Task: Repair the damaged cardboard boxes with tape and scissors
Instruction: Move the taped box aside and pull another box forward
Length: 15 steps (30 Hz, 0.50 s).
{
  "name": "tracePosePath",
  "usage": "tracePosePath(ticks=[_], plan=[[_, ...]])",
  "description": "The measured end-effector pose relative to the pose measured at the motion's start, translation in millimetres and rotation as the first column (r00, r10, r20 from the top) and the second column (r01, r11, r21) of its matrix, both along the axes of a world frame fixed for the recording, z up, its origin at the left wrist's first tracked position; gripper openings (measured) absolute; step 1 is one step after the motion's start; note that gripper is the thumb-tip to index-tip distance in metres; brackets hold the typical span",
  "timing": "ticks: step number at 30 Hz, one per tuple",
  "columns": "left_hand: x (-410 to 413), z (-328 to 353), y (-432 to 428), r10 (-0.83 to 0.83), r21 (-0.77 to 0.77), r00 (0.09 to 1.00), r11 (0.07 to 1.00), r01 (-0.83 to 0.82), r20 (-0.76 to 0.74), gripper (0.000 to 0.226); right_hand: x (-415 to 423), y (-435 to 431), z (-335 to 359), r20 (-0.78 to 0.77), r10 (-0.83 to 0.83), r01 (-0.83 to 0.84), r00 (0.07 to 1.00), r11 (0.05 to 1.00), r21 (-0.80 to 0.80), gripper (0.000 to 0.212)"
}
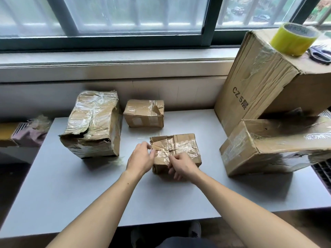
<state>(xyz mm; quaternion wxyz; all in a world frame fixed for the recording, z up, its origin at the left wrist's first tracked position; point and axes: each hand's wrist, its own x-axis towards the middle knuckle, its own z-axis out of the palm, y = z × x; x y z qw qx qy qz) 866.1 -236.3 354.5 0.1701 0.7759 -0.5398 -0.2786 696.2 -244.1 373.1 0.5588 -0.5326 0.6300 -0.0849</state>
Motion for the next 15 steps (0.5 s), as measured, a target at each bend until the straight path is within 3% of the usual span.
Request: tracePosePath(ticks=[3, 5, 8, 10, 15], plan=[[-4.3, -0.2, -11.6, 0.068, 0.164, 0.993, 0.983, -0.083, 0.094, 0.056, -10.9, -13.2, 0.6, -0.331, 0.0, -0.149, 0.944, 0.892, -0.427, 0.031], [-6.7, -3.4, -16.6, 0.029, 0.255, 0.989, 0.965, -0.065, 0.142, 0.071, -18.1, -20.0, -3.3, -0.418, -0.061, -0.207, 0.906, 0.798, -0.566, 0.018], [-13.7, -6.4, -19.4, -0.013, 0.284, 0.981, 0.958, -0.042, 0.191, 0.068, -28.8, -28.6, -13.0, -0.53, -0.056, -0.26, 0.846, 0.824, -0.502, 0.045], [-18.6, -7.4, -19.2, -0.038, 0.261, 0.968, 0.965, -0.03, 0.249, 0.061, -34.6, -30.3, -21.3, -0.521, -0.005, -0.247, 0.854, 0.877, -0.413, 0.06], [-26.1, -7.4, -16.1, -0.047, 0.159, 0.963, 0.987, 0.004, 0.267, 0.041, -37.1, -23.8, -34.4, -0.427, 0.047, -0.21, 0.903, 0.916, -0.342, 0.066]])
